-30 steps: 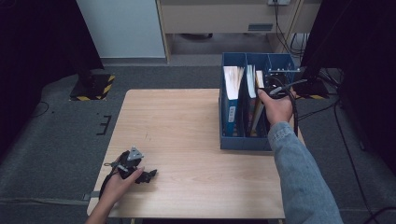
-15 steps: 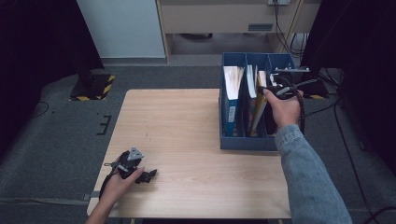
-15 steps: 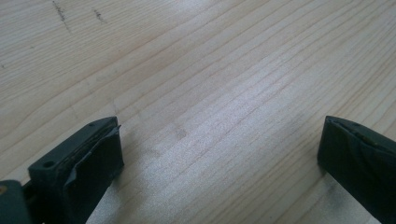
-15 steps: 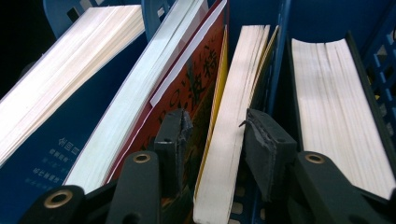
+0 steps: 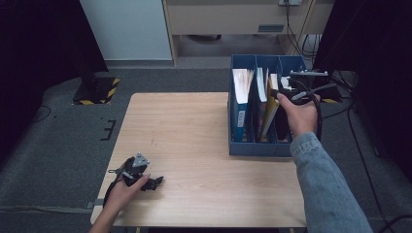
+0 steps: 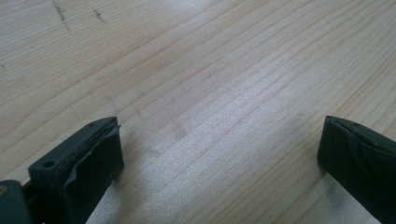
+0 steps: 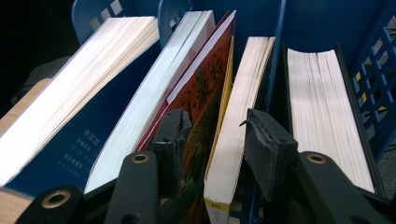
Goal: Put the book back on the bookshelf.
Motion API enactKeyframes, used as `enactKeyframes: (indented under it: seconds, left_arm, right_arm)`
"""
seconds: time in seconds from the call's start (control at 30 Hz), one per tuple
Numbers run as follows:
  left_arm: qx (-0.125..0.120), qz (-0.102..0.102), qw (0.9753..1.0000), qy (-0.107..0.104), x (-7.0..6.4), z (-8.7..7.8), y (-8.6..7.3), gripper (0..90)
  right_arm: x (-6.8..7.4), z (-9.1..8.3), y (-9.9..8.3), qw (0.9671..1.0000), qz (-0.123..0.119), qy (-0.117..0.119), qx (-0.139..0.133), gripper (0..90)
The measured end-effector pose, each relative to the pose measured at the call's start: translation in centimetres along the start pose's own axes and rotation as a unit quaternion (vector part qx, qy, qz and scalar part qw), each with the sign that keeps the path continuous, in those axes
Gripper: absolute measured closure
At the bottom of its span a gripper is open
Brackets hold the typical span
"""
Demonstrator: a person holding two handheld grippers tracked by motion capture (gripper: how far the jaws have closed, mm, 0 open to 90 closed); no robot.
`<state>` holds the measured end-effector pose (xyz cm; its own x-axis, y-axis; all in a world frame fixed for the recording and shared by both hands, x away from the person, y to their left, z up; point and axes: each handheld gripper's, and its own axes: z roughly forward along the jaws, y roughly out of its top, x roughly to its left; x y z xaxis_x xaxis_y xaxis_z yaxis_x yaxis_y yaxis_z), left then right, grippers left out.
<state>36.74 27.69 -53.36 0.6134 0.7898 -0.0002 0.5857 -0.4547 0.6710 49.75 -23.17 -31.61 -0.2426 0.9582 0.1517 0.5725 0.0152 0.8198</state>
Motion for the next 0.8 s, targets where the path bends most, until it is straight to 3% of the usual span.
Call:
enactKeyframes:
  seconds: [0.27,0.63,0.8]
  left_arm:
    - [-0.001,-0.001,1.0000,-0.001,0.0,0.0,0.0,0.0]
    - [0.001,0.003,1.0000,-0.003,0.0,-0.1,-0.1,0.0]
    - [0.000,0.003,1.0000,-0.003,0.0,-0.1,-0.1,0.0]
  right_arm:
    - [0.2,-0.9,-0.7,0.9998,-0.022,0.001,0.000,54.6]
    - [-0.4,-2.2,-2.0,0.9996,-0.023,0.016,-0.002,48.8]
    - [-0.6,-2.3,-2.7,0.9992,-0.022,0.030,-0.008,38.6]
